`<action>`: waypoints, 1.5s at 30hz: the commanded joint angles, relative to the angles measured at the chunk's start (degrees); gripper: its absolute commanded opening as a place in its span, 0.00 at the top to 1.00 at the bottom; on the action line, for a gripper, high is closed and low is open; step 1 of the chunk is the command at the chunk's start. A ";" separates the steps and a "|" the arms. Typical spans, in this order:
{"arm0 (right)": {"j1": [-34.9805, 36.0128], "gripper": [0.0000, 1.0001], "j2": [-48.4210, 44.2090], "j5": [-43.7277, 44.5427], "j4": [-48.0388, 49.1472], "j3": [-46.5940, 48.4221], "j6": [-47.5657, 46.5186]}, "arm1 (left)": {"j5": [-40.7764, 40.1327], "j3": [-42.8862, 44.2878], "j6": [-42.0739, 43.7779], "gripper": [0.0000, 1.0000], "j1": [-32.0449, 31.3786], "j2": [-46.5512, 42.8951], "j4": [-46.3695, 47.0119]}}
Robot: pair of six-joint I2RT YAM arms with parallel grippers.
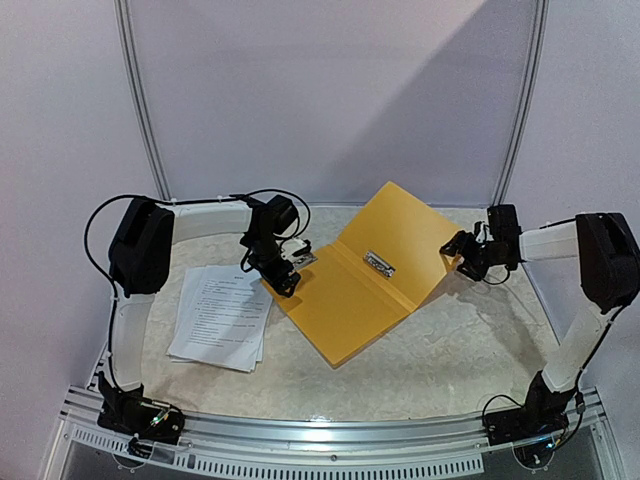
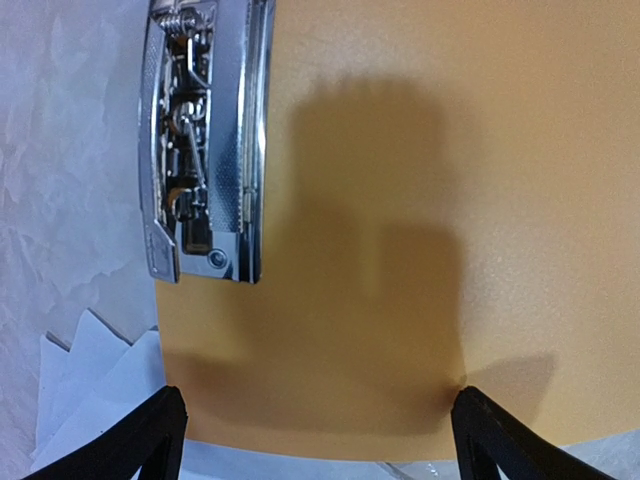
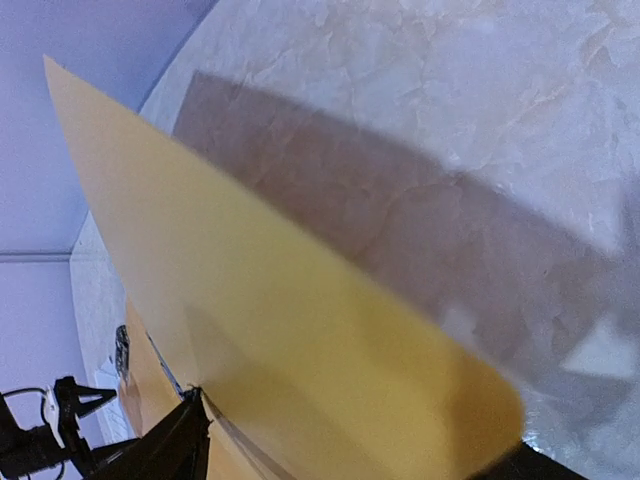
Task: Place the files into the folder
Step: Open the folder at the center of the board, then move the folder to the center of the board.
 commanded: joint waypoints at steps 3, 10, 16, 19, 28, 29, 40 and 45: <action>-4.16 0.54 3.59 -8.68 25.27 -7.97 14.47 | -2.06 -1.32 1.31 0.05 -0.72 -0.93 0.76; -4.17 0.94 0.89 -11.50 23.32 -11.42 12.67 | -1.98 -1.35 2.14 0.05 -0.72 -1.62 1.00; -4.18 1.00 -6.83 -8.15 7.37 -14.21 5.88 | -0.72 -1.37 2.46 0.05 -0.72 -2.16 0.70; -4.18 1.00 -11.94 -7.09 1.01 -17.41 4.59 | 0.28 -1.17 2.88 0.05 -0.80 -2.68 0.29; -4.15 0.94 -37.78 -0.78 -18.95 -34.06 9.68 | 1.79 -0.46 3.68 0.04 -2.77 -3.11 -0.48; -4.14 0.89 -41.07 0.21 -20.88 -36.25 12.07 | 1.79 -0.20 3.77 0.04 -3.32 -2.69 -0.73; -4.22 0.29 -58.41 12.58 -33.97 -35.18 10.88 | 2.27 2.74 5.12 0.05 -10.86 -0.39 -2.46; -4.19 0.26 -48.06 17.01 -39.44 -19.90 -2.17 | -2.23 3.60 6.46 0.04 -12.50 -1.14 -1.36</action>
